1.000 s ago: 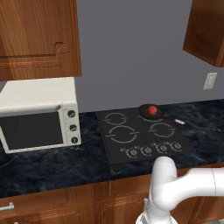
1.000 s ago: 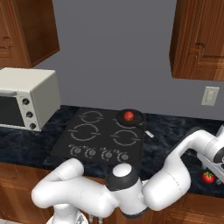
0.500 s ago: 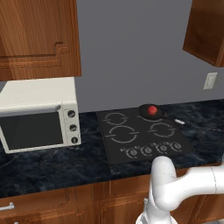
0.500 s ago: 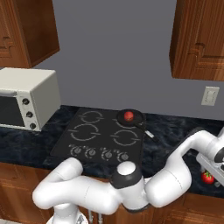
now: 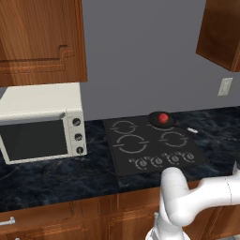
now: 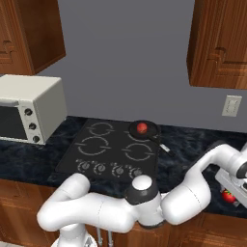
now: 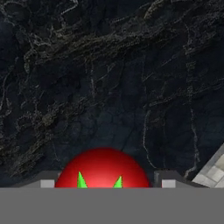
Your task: Place the pan on the rear right burner on the stove. Then place the tomato and the onion in the pan and turn on the rear right burner.
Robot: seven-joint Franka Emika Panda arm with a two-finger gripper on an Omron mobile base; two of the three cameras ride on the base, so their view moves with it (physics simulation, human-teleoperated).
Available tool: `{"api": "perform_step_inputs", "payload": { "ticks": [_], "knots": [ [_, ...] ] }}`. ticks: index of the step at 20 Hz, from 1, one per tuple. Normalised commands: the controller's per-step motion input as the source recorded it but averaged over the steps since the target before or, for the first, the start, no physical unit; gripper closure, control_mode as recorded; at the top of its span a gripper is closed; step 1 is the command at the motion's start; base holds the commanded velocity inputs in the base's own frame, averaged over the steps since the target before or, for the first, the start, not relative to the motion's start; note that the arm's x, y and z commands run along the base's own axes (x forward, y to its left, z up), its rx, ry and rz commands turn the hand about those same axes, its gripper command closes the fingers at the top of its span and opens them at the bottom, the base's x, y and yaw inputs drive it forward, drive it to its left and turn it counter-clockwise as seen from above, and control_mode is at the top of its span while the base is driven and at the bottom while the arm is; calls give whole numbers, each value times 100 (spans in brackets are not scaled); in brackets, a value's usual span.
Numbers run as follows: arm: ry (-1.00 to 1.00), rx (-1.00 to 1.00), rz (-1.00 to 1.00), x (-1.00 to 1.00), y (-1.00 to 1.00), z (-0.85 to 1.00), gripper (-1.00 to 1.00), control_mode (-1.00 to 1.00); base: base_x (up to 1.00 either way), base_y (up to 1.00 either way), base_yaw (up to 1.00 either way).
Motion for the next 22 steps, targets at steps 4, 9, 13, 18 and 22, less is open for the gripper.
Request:
{"api": "perform_step_inputs", "payload": {
  "ticks": [4, 9, 13, 18, 22],
  "knots": [
    [5, 1, 0, 0, 0, -6, 100, -100, 0, 0, 0],
    [1, 0, 0, -4, 0, 4, 100, -100, 0, 0, 0],
    [0, 0, 0, -26, 13, 35, 100, -100, 0, 0, 0],
    [0, 0, 0, -21, 35, 41, 100, -100, 0, 0, 0],
    [0, 0, 0, -12, 54, 39, 100, -100, 0, 0, 0]
  ]
}}
